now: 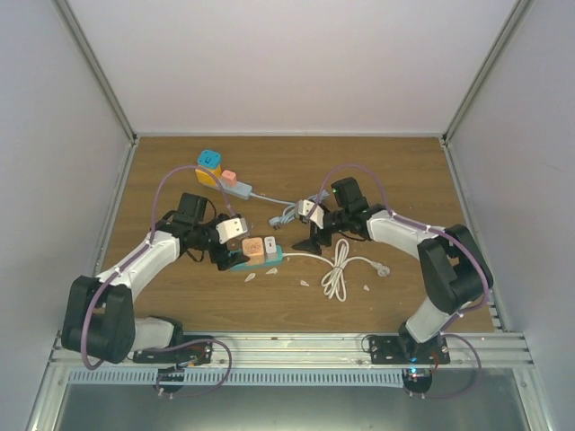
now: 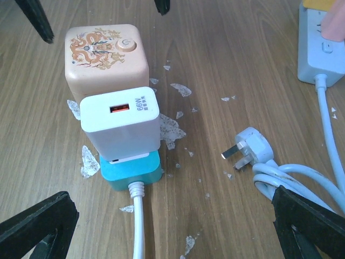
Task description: Pull the plug off the socket
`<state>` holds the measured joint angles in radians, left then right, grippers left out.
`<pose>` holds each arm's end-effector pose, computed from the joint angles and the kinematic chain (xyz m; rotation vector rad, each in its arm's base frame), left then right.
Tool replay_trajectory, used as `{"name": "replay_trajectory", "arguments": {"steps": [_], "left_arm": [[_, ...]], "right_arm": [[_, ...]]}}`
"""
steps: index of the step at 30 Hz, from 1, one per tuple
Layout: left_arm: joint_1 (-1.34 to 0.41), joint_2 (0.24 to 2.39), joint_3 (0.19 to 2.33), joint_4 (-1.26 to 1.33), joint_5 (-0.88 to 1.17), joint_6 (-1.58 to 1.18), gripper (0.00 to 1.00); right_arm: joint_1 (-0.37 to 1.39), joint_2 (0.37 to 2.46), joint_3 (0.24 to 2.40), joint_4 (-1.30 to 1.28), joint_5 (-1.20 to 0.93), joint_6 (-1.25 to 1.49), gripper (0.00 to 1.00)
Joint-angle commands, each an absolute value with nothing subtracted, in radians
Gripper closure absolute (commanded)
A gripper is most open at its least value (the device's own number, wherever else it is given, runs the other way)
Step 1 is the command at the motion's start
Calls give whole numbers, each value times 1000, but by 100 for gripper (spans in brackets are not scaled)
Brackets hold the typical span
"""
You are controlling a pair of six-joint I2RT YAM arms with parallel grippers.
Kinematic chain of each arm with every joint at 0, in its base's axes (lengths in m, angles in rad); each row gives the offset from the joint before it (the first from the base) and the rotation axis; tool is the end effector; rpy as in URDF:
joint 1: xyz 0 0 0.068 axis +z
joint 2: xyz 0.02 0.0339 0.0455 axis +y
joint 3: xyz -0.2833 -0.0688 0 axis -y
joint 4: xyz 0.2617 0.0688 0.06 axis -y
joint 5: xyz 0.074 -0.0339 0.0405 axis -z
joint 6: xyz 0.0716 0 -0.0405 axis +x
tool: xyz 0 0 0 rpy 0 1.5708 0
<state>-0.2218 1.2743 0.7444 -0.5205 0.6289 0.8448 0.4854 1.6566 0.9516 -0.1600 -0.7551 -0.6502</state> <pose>0.2433 -0.0981 0.1895 1.4049 1.9693 -0.5495 0.2993 0.2134 0.1759 -1.4943 1.7286 0.8250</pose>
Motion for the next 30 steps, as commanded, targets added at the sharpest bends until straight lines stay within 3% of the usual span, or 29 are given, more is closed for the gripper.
{"name": "replay_trajectory", "arguments": {"steps": [1, 9, 17, 22, 30], "left_arm": [[-232, 1327, 733, -414, 639, 883, 4], [-291, 1388, 715, -362, 678, 885, 15], [-346, 1389, 686, -319, 701, 890, 45], [-372, 1378, 659, -289, 713, 900, 57], [-452, 1407, 650, -232, 694, 871, 61]], "right_arm": [[495, 1643, 935, -124, -772, -655, 0], [495, 1653, 919, -111, -799, -659, 0], [496, 1661, 898, -75, -845, -639, 0], [495, 1661, 875, -47, -884, -626, 0], [520, 1679, 858, -30, -909, -621, 0]]}}
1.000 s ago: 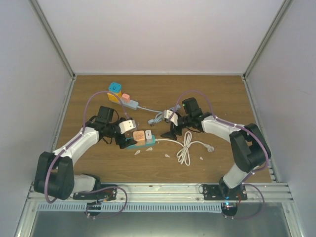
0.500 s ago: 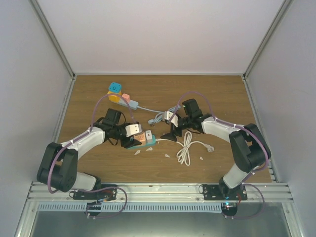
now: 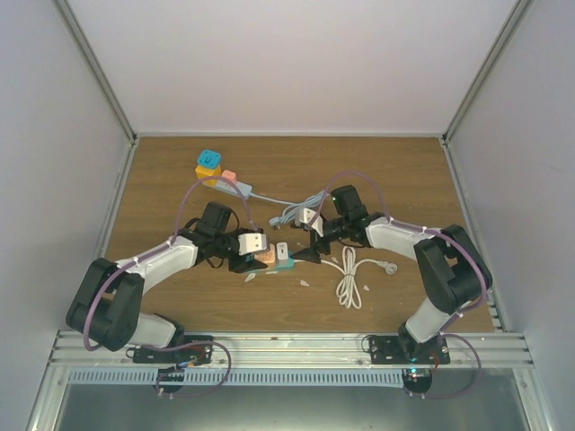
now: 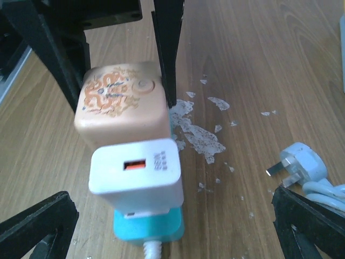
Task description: Pull the plug off the socket
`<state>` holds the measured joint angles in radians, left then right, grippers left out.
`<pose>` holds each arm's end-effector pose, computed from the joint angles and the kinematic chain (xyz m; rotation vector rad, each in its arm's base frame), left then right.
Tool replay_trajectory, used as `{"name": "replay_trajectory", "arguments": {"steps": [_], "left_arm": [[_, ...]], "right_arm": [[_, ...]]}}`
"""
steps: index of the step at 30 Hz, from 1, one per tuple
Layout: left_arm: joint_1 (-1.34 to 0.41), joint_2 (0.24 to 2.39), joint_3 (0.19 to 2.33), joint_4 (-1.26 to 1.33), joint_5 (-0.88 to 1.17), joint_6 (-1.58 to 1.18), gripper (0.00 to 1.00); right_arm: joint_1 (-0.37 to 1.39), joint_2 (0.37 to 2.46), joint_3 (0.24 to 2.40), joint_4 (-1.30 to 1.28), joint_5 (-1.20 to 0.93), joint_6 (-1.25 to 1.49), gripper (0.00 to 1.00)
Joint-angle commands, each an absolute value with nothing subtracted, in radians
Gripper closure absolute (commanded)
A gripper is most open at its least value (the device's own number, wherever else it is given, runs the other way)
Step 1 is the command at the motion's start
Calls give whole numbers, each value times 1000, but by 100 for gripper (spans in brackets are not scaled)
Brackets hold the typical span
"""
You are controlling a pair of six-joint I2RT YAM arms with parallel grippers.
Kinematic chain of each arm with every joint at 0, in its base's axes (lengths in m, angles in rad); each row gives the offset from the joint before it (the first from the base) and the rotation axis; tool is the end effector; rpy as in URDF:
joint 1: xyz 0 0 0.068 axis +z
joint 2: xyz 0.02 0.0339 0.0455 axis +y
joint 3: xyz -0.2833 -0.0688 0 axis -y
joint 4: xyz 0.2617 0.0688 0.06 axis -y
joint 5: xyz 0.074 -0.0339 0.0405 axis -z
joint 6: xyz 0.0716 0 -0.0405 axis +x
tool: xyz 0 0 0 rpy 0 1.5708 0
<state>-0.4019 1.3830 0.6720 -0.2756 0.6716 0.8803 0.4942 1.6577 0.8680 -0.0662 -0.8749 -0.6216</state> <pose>0.2368 -0.1491 0.1580 1.6063 1.7393 -0.6306 0.2821 0.2144 0.1616 -1.4955 1.6683 0.9776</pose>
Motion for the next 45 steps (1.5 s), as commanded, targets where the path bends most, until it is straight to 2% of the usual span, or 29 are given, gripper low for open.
{"name": "replay_trajectory", "arguments": {"steps": [1, 9, 16, 23, 40, 45], "left_arm": [[-462, 1412, 651, -225, 690, 865, 61], [-482, 1440, 665, -200, 684, 815, 62], [-482, 1453, 674, -193, 696, 796, 64], [-482, 1439, 678, -187, 697, 790, 65], [-465, 1418, 724, -178, 761, 723, 69], [-442, 1412, 744, -185, 801, 723, 70]], "right_arm": [[526, 1682, 858, -29, -907, -621, 0], [562, 1705, 846, -16, -888, -623, 1], [572, 1708, 825, -14, -887, -638, 7], [572, 1741, 816, -3, -856, -641, 20], [572, 1792, 816, -3, -845, -647, 70], [572, 1793, 814, -3, -834, -646, 79]]}}
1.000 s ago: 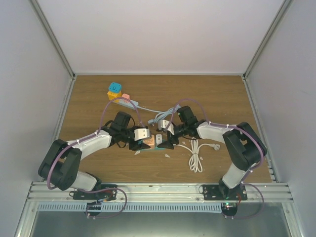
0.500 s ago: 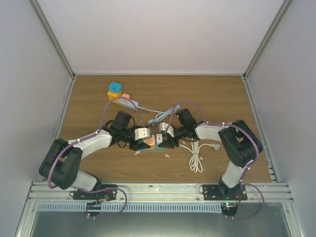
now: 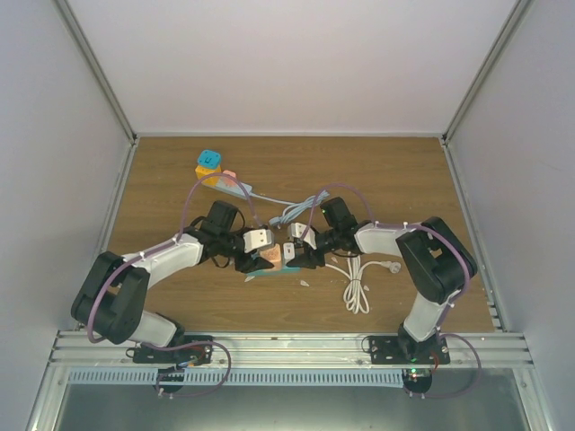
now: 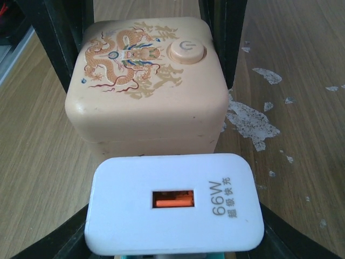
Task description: Pull the plug off the socket
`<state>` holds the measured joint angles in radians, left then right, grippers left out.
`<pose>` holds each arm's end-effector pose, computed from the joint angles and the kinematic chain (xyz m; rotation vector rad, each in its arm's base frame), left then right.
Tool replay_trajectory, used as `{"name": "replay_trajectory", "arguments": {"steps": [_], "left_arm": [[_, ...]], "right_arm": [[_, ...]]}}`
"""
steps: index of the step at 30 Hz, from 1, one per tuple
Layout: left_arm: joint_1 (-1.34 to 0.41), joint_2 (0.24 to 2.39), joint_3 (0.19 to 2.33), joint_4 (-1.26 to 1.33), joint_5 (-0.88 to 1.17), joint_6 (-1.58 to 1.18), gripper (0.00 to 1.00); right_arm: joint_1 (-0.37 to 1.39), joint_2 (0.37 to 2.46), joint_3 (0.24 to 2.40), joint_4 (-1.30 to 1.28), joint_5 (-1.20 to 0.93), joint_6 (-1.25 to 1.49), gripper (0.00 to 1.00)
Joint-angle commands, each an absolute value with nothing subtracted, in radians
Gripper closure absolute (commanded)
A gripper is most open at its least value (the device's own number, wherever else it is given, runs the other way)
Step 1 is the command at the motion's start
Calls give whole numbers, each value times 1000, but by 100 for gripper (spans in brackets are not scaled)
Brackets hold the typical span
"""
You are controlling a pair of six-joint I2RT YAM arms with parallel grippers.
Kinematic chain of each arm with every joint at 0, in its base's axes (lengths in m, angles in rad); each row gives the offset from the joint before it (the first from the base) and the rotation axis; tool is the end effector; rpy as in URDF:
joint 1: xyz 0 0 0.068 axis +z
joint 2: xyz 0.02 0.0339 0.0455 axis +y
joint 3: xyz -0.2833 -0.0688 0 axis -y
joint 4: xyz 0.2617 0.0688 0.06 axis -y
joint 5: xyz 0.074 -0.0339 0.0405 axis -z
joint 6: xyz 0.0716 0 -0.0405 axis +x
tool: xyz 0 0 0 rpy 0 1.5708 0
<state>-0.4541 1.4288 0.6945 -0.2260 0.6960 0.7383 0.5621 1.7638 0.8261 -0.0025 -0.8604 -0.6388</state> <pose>0.2389 -0.1677 0.1575 1.5418 1.7937 -0.7390 0.2661 0.2318 0.1186 -1.5817 1.7012 1.0246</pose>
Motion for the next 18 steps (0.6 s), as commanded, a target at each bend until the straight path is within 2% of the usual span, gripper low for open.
{"name": "replay_trajectory", "arguments": {"steps": [1, 7, 12, 18], "left_arm": [[-436, 1410, 747, -184, 810, 721, 70], [-409, 1394, 767, -203, 836, 730, 71], [-408, 1353, 754, -205, 777, 789, 71], [-415, 1349, 750, -193, 707, 839, 71]], "right_arm": [[572, 1792, 812, 22, -828, -644, 81], [573, 1794, 808, 48, -806, -630, 90], [581, 1798, 805, 70, -767, -618, 98], [638, 1823, 811, 72, -688, -646, 99]]}}
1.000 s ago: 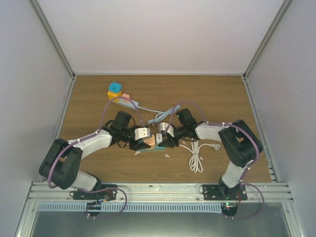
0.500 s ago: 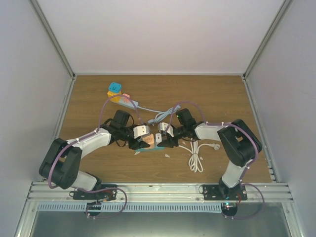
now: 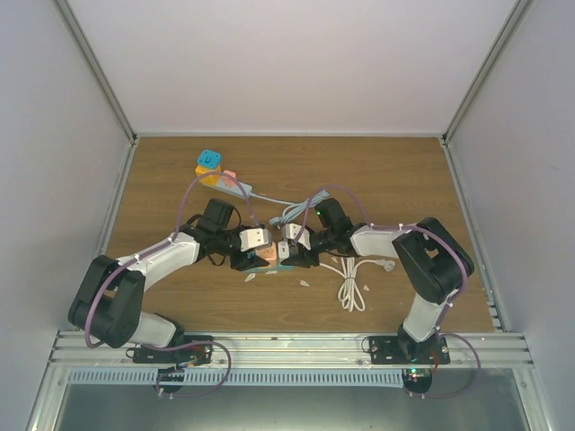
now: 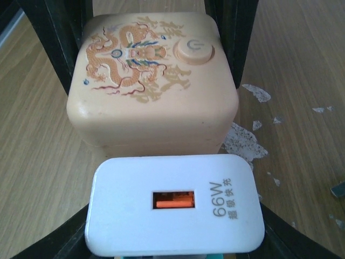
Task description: Pull the plug off the socket
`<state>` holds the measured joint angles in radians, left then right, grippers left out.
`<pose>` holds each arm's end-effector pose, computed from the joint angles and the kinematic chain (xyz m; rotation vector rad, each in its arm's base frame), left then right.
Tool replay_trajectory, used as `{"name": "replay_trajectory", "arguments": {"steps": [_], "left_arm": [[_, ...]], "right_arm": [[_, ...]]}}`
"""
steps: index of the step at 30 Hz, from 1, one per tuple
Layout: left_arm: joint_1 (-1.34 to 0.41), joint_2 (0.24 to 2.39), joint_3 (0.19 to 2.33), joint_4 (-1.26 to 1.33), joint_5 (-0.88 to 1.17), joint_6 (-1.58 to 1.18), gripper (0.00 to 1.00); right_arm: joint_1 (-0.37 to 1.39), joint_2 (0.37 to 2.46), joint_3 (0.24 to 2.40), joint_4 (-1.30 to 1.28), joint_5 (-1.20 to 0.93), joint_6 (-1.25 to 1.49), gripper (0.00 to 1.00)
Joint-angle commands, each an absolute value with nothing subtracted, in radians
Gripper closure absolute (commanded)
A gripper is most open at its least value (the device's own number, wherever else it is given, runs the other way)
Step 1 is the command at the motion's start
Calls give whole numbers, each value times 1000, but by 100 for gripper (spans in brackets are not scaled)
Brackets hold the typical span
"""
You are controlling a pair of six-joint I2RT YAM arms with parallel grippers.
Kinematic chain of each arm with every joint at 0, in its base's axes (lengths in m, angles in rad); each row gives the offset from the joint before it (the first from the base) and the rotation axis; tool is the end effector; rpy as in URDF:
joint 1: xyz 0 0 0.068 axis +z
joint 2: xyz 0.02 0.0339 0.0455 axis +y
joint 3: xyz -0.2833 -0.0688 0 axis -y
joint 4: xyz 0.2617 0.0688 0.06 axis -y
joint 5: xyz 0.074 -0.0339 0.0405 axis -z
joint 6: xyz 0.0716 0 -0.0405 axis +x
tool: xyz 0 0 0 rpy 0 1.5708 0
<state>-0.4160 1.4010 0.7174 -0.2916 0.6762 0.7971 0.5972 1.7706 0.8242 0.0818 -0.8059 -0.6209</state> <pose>0.2433 -0.1565 0.1665 1.5524 1.7913 -0.6766 0.2671 0.2441 0.1199 -1.5883 1.6549 0.9559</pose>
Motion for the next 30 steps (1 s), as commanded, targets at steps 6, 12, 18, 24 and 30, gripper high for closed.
{"name": "replay_trajectory", "arguments": {"steps": [6, 12, 18, 24, 30], "left_arm": [[-369, 1370, 793, -259, 832, 810, 72], [-281, 1379, 814, -298, 975, 783, 73], [-238, 1346, 827, -343, 949, 838, 74], [-73, 1333, 901, -467, 939, 903, 73], [128, 1390, 1016, -583, 984, 904, 71]], "right_arm": [[645, 1848, 829, 72, -658, -632, 99], [645, 1853, 832, 75, -649, -624, 99], [646, 1852, 835, 65, -658, -629, 99], [646, 1851, 844, 50, -659, -634, 100], [646, 1848, 849, 37, -664, -640, 100]]}}
